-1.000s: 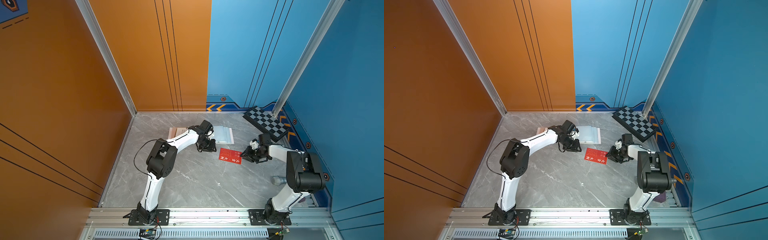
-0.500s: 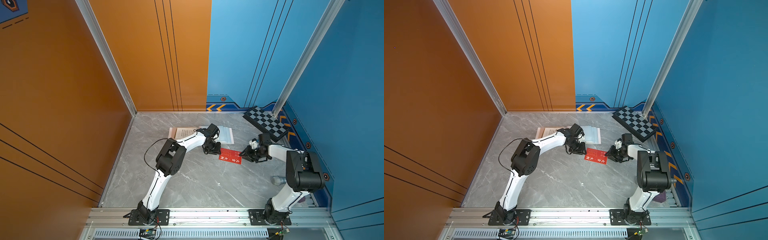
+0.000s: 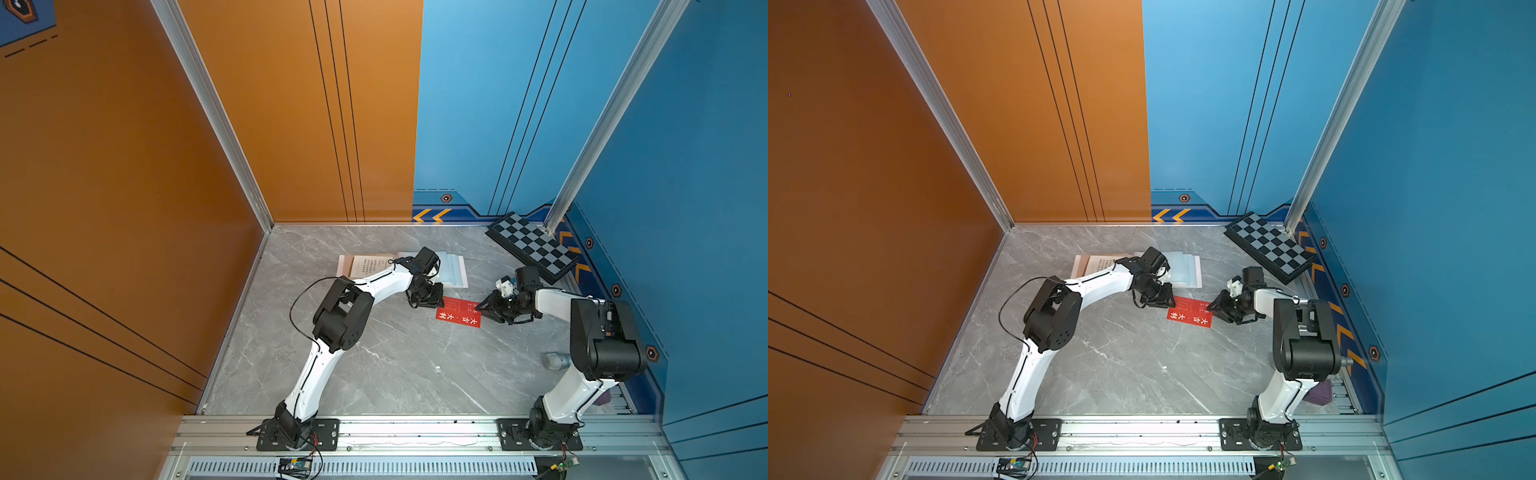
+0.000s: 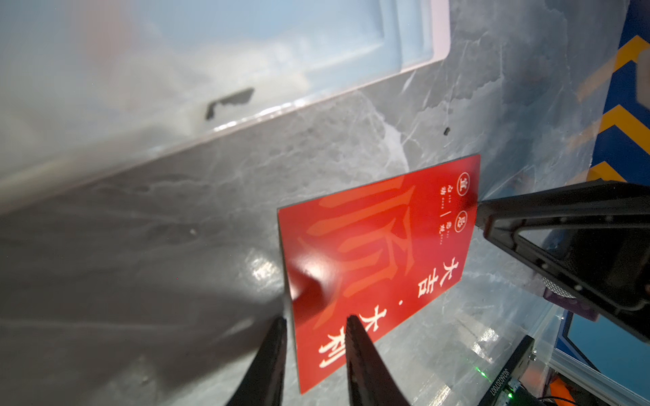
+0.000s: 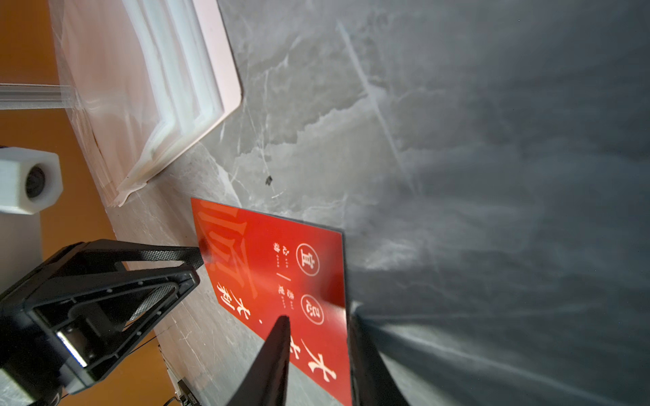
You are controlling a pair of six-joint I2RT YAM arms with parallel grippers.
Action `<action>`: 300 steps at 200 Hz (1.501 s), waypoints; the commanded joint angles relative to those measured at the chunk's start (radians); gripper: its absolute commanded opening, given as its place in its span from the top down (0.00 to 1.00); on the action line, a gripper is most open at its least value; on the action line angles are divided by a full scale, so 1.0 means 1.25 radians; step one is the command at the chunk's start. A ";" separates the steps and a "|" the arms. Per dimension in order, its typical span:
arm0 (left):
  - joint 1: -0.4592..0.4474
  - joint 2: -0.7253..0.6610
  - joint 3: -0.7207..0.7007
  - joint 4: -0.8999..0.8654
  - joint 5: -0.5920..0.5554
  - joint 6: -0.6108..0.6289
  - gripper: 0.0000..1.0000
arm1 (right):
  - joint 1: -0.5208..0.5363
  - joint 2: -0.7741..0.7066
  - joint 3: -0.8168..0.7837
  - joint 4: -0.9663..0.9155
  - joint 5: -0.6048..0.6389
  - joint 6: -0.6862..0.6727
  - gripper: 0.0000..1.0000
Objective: Place the photos into the photo albums
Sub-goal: Pick up the photo at the center of the board.
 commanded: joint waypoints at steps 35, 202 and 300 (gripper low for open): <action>-0.006 0.041 -0.019 0.013 0.011 -0.009 0.69 | -0.007 -0.013 -0.023 0.061 -0.058 0.041 0.69; -0.004 0.038 -0.055 0.059 0.032 -0.017 0.69 | -0.013 -0.149 -0.005 0.061 -0.148 0.119 0.70; -0.003 -0.008 -0.087 0.083 0.030 -0.021 0.69 | -0.008 -0.140 0.001 0.060 -0.137 0.122 0.91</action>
